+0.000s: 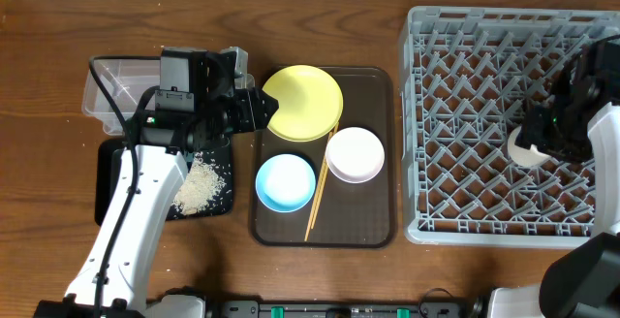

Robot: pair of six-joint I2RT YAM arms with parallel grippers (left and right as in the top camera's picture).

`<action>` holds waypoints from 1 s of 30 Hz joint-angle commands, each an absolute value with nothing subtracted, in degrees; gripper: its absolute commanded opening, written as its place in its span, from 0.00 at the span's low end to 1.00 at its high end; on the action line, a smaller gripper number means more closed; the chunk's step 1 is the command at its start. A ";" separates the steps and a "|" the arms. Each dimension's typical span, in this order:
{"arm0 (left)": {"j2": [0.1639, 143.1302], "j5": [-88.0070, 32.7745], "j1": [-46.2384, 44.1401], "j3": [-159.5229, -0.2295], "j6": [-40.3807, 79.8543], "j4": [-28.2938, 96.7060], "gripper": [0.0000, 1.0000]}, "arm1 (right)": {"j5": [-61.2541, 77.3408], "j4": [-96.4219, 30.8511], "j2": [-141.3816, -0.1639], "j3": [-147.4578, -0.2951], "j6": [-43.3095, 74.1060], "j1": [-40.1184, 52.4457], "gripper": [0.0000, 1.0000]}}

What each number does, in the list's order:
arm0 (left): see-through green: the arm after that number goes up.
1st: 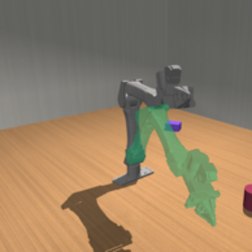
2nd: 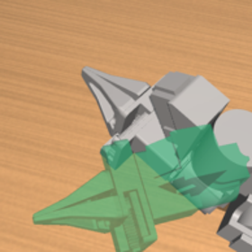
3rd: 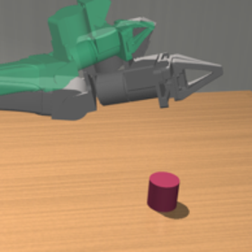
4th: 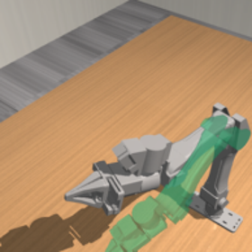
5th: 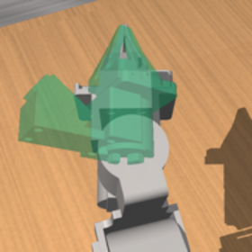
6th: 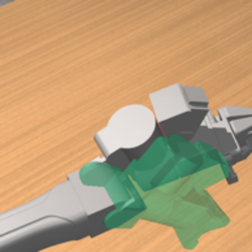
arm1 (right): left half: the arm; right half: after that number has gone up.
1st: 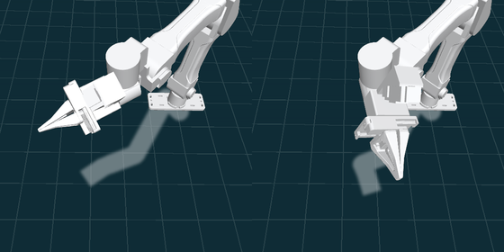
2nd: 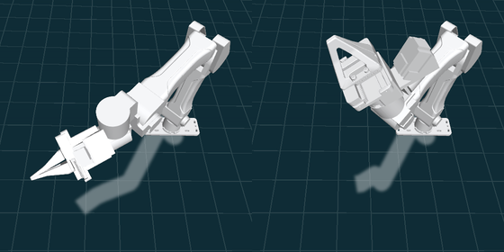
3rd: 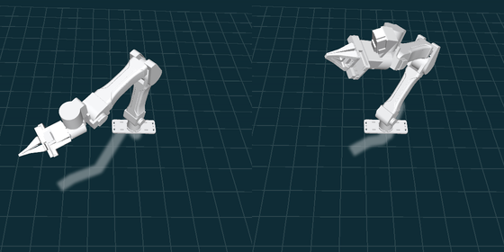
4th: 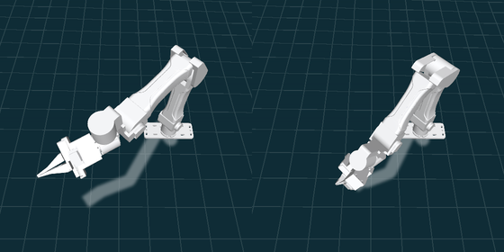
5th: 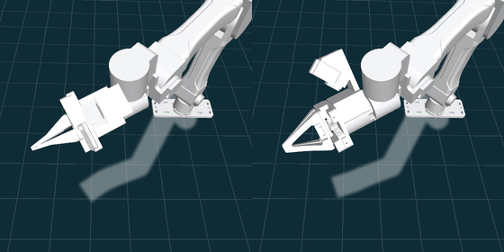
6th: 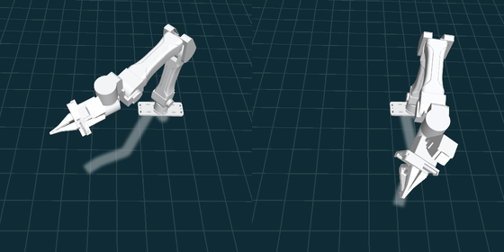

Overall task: Sort waste into correct bins and load items into the dishwasher rack
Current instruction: 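Carry the cup over the rack and lower it upside down with right gripper, then release the cup and move the right gripper toward the pink bowl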

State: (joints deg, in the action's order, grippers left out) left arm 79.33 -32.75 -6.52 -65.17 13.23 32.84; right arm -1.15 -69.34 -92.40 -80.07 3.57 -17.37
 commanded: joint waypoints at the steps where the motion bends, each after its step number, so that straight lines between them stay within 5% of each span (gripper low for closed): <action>1: 78.87 -32.27 -6.55 -65.12 12.25 32.99 0.46 | -2.09 -68.25 -92.66 -79.09 2.92 -17.61 0.07; 9: 78.87 -32.25 -6.55 -65.10 12.25 34.00 0.45 | -1.02 -65.71 -92.71 -74.52 2.92 -17.61 0.21; 14: 78.87 -32.25 -6.55 -65.10 12.25 34.04 0.46 | -1.02 -64.66 -92.71 -72.77 2.92 -17.61 0.66; 16: 78.87 -32.25 -6.55 -65.10 12.25 34.09 0.46 | -1.02 -64.69 -92.71 -72.69 2.94 -17.61 0.75; 30: 78.85 -17.04 -6.55 -65.12 12.25 45.19 0.52 | 9.37 -64.79 -89.82 -81.69 0.71 -16.27 0.76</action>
State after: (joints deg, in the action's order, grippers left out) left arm 79.33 -22.65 -6.55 -65.17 13.06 44.14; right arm 2.26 -65.52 -92.29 -76.62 2.68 -17.28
